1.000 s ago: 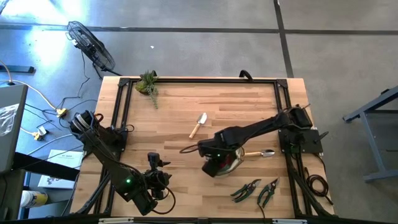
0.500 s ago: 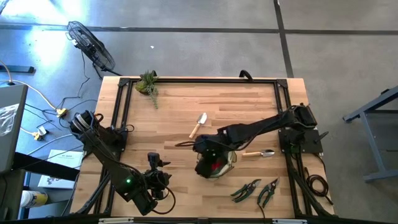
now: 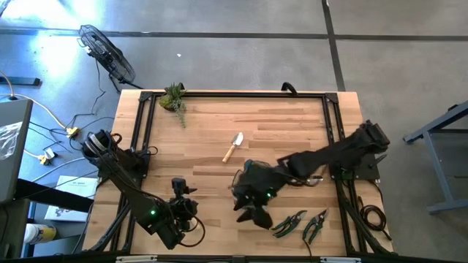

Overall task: Pick & Place Garden tools in Gardening bag
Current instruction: Put the bottom left trowel into the light brown gardening bag

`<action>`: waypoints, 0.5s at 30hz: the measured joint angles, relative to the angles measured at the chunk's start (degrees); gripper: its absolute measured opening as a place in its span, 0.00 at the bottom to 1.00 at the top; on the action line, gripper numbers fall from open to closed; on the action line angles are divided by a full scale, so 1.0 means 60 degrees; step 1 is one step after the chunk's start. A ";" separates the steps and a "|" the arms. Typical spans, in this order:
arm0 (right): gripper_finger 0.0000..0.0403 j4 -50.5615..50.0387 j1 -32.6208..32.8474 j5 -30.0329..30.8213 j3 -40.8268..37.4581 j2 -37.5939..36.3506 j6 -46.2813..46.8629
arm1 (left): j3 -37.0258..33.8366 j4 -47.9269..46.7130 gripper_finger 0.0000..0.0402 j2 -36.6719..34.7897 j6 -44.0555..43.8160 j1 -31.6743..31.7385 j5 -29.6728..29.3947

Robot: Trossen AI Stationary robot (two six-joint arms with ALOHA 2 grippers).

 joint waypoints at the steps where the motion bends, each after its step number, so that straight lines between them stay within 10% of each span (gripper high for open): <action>1: 0.49 -0.0064 0.0211 0.0389 0.0000 -0.0092 -0.0233 | -0.0025 0.0001 0.65 0.0000 0.0000 0.0000 0.0012; 15: 0.49 -0.1274 0.2666 0.5063 0.0000 -0.0142 -0.1038 | -0.0031 0.0090 0.65 0.0000 0.0158 -0.0002 0.2676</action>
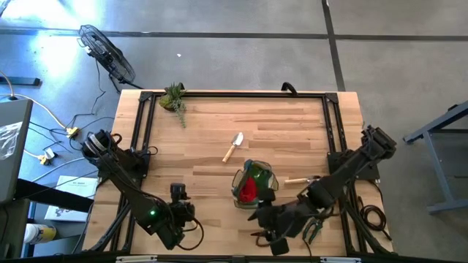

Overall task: Pick & Place Garden tools in Gardening bag
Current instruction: Put the bottom left trowel into the light brown gardening bag

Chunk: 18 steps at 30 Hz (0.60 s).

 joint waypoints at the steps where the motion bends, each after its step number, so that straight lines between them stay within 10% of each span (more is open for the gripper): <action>1: 0.49 -0.0017 0.0086 0.0226 0.0000 0.0004 -0.0099 | 0.0000 0.0022 0.65 0.0000 -0.0019 0.0002 0.0014; 18: 0.49 -0.0318 0.0256 0.0579 0.0000 0.0011 -0.0158 | 0.0000 0.0085 0.65 -0.0001 0.0969 -0.0001 0.1398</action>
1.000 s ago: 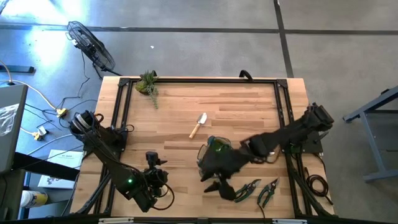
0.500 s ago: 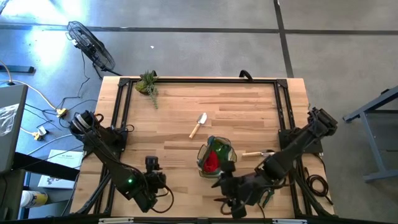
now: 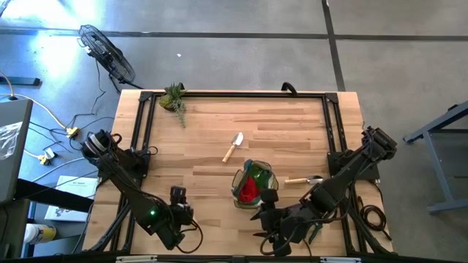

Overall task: Pick & Place Garden tools in Gardening bag
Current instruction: Put the bottom left trowel into the light brown gardening bag

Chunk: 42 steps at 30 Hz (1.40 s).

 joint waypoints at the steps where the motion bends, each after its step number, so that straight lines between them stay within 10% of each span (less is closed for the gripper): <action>1: 0.49 0.0000 0.0000 0.0000 0.0000 0.0000 0.0000 | 0.0000 -0.0010 0.65 0.0001 0.0391 0.0002 0.0040; 8: 0.49 -0.0028 0.0000 0.0004 0.0000 0.0004 0.0003 | 0.0000 0.0049 0.65 0.0001 0.2887 0.0002 -0.0021; 42: 0.49 0.1320 -0.0200 -0.0029 -0.1541 0.0018 0.0073 | -0.0007 0.1410 0.65 0.1724 0.5167 0.0006 0.0128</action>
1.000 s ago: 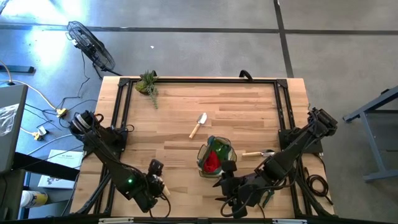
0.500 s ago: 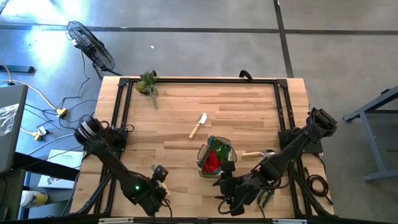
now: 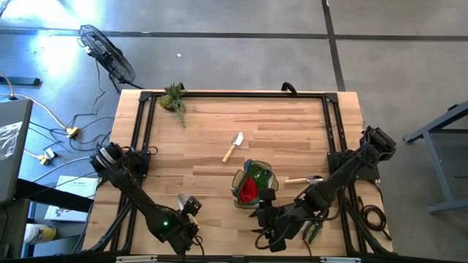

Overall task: Pick & Place Garden tools in Gardening bag
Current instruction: Put the bottom left trowel into the light brown gardening bag

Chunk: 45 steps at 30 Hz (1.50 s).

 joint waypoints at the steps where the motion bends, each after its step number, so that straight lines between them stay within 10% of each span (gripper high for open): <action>1: 0.49 0.0004 0.0000 0.0000 0.0000 0.0000 -0.0006 | 0.0000 0.0042 0.65 0.0000 0.0001 0.0000 0.0090; 22: 0.49 0.0061 -0.0018 0.0004 0.0000 -0.0007 -0.0102 | -0.0732 0.1753 0.62 -0.0040 0.0103 0.0001 0.0536; 45: 0.49 0.0061 -0.0011 0.0000 0.0000 -0.0011 -0.0033 | -0.0581 0.1410 0.14 -0.0044 -0.0854 0.0687 0.2319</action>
